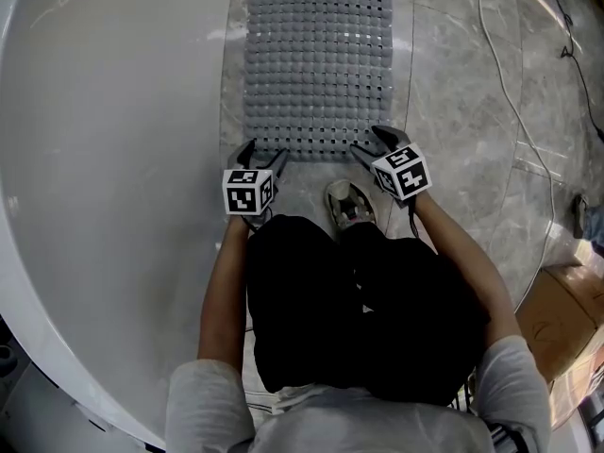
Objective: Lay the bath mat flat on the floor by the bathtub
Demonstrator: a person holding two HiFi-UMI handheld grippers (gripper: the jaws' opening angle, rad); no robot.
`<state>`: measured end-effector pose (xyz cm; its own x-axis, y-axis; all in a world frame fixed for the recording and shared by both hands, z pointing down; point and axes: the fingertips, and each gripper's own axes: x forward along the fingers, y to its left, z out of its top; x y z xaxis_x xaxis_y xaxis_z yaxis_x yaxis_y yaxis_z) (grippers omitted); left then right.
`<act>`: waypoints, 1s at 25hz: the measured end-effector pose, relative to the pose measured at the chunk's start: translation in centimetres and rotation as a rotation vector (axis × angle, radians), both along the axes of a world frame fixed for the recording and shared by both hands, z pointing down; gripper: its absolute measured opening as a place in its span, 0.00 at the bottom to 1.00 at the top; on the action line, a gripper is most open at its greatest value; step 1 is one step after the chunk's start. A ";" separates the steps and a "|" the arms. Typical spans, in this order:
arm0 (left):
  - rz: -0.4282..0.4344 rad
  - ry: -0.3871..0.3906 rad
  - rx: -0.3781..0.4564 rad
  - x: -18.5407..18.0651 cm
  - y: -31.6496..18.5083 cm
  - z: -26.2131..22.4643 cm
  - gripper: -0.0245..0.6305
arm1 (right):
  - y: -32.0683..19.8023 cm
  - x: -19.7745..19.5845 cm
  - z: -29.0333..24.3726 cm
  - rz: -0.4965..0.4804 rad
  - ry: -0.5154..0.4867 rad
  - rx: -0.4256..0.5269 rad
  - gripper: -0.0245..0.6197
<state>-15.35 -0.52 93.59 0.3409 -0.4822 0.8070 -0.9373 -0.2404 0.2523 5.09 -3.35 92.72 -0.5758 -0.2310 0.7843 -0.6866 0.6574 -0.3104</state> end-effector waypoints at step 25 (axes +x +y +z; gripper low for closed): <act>0.031 0.083 -0.032 4.8 -6.2 -7.6 0.05 | -6.0 -1.2 -8.5 -0.111 0.041 0.127 0.05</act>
<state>-10.54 -6.69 85.99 0.4217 -0.4444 0.7904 -0.9051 -0.2595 0.3369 3.90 -9.34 84.23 -0.5713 -0.2663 0.7763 -0.6179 0.7622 -0.1932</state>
